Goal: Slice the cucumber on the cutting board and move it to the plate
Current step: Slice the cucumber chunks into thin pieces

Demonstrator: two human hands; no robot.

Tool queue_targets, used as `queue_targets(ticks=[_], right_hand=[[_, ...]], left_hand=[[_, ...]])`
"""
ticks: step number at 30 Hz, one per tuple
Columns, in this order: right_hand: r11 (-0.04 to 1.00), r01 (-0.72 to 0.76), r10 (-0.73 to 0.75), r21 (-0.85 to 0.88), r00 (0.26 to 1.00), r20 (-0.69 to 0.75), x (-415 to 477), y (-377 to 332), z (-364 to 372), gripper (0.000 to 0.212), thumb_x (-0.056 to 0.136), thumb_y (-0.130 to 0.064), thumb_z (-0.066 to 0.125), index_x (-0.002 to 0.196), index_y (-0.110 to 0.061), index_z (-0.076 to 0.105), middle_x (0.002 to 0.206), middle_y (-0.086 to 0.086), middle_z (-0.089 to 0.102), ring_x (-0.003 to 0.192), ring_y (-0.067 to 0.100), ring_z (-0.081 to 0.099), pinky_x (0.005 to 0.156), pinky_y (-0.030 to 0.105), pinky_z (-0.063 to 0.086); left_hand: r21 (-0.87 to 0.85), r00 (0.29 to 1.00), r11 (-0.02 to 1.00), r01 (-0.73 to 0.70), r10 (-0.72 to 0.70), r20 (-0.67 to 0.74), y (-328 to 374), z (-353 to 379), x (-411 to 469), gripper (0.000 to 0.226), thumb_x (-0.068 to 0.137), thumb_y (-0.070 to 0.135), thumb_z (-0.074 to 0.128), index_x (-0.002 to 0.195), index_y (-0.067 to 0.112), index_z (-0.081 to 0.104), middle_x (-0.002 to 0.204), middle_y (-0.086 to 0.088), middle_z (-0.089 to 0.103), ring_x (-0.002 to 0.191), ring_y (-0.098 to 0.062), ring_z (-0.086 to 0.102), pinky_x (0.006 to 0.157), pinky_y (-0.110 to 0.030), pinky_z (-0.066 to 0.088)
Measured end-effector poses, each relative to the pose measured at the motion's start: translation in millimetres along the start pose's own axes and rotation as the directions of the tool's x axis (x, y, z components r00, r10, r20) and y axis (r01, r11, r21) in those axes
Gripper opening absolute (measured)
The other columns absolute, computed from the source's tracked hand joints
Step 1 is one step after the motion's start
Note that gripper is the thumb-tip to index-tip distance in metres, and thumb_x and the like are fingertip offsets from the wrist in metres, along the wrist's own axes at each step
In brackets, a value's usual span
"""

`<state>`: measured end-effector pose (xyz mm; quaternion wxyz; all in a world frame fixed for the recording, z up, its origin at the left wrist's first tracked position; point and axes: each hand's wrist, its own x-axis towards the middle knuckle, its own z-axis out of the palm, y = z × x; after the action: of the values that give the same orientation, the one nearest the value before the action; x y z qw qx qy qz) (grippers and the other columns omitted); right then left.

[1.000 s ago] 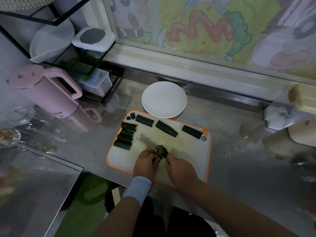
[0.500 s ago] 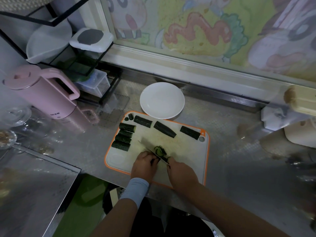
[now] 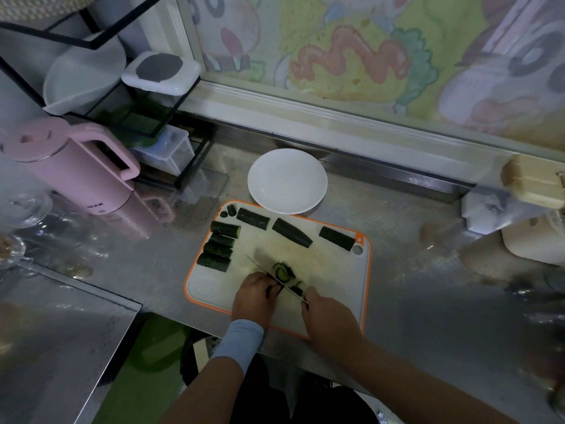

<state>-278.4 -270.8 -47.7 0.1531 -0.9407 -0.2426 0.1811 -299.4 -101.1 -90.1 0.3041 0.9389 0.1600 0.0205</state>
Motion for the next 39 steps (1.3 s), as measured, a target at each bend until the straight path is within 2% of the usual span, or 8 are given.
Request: queue_targets(ticks=[7,11,18,21,25,29,34,39], right_hand=[[1.0,0.014,-0.014,0.009,1.0,-0.011,16,-3,18,0.029,0.101,-0.025,0.037,0.123,-0.009,0.048,0.087,0.01,0.065,0.074,0.027,0.062,0.056,0.032,0.035],[0.998,0.068,-0.068,0.008,0.997,-0.037,29,-5,27,0.024,0.094,-0.015,0.052,0.113,-0.001,0.058,0.072,0.012,0.065,0.058,0.029,0.062,0.048,0.03,0.035],[0.999,0.053,-0.052,0.009,0.997,-0.061,12,-5,10,0.032,0.102,-0.029,0.034,0.125,-0.011,0.048,0.086,0.008,0.064,0.073,0.026,0.061,0.057,0.032,0.035],[1.0,0.018,-0.018,0.007,1.0,-0.022,0,0,4,0.027,0.103,-0.033,0.031,0.116,-0.014,0.046,0.085,0.006,0.062,0.071,0.025,0.059,0.057,0.034,0.037],[1.0,0.005,-0.005,0.014,1.0,-0.007,-1,1,6,0.026,0.103,-0.034,0.031,0.112,-0.015,0.045,0.083,0.006,0.061,0.069,0.026,0.058,0.056,0.034,0.037],[0.999,0.022,-0.021,0.024,1.0,-0.017,11,0,16,0.029,0.102,-0.03,0.032,0.12,-0.013,0.046,0.088,0.008,0.063,0.074,0.027,0.06,0.057,0.033,0.037],[0.997,0.057,-0.055,0.052,0.998,-0.024,28,-7,22,0.029,0.102,-0.025,0.035,0.118,-0.007,0.051,0.089,0.013,0.065,0.076,0.032,0.061,0.059,0.034,0.035],[0.997,0.069,-0.069,0.015,0.997,-0.037,28,-11,18,0.028,0.102,-0.026,0.035,0.117,-0.008,0.05,0.088,0.011,0.065,0.074,0.028,0.062,0.058,0.033,0.036]], left_hand=[[-0.03,1.0,1.0,0.009,-0.009,-0.025,0,1,-1,0.002,0.074,0.011,0.076,0.075,0.011,0.074,0.08,-0.005,0.065,0.075,-0.023,0.061,0.065,-0.02,0.041],[-0.024,0.999,0.999,-0.025,0.024,-0.025,-2,3,-1,0.002,0.074,0.01,0.076,0.074,0.011,0.073,0.081,-0.005,0.064,0.077,-0.024,0.06,0.062,-0.023,0.043],[-0.008,1.0,1.0,0.015,-0.015,0.004,0,1,1,0.008,0.081,0.017,0.07,0.078,0.01,0.073,0.085,-0.006,0.064,0.08,-0.023,0.058,0.067,-0.026,0.046],[0.002,1.0,1.0,0.017,-0.017,-0.005,-4,4,1,0.008,0.08,0.018,0.071,0.076,0.012,0.073,0.083,-0.004,0.064,0.079,-0.022,0.059,0.067,-0.022,0.041],[0.017,1.0,1.0,0.009,-0.008,-0.004,-7,5,0,0.009,0.082,0.021,0.069,0.079,0.014,0.073,0.086,-0.002,0.064,0.081,-0.021,0.058,0.069,-0.025,0.044],[-0.024,1.0,1.0,0.016,-0.017,-0.019,-6,6,-2,0.006,0.078,0.017,0.073,0.078,0.011,0.074,0.084,-0.005,0.065,0.08,-0.022,0.06,0.067,-0.027,0.048],[-0.024,0.994,0.995,-0.092,0.091,-0.065,-7,7,-6,0.008,0.071,0.006,0.078,0.078,0.008,0.074,0.085,-0.007,0.064,0.082,-0.025,0.06,0.067,-0.026,0.048],[-0.01,1.0,1.0,0.007,-0.007,-0.024,-2,4,-4,0.007,0.079,0.014,0.072,0.082,0.008,0.074,0.086,-0.01,0.066,0.086,-0.028,0.059,0.069,-0.033,0.05]])
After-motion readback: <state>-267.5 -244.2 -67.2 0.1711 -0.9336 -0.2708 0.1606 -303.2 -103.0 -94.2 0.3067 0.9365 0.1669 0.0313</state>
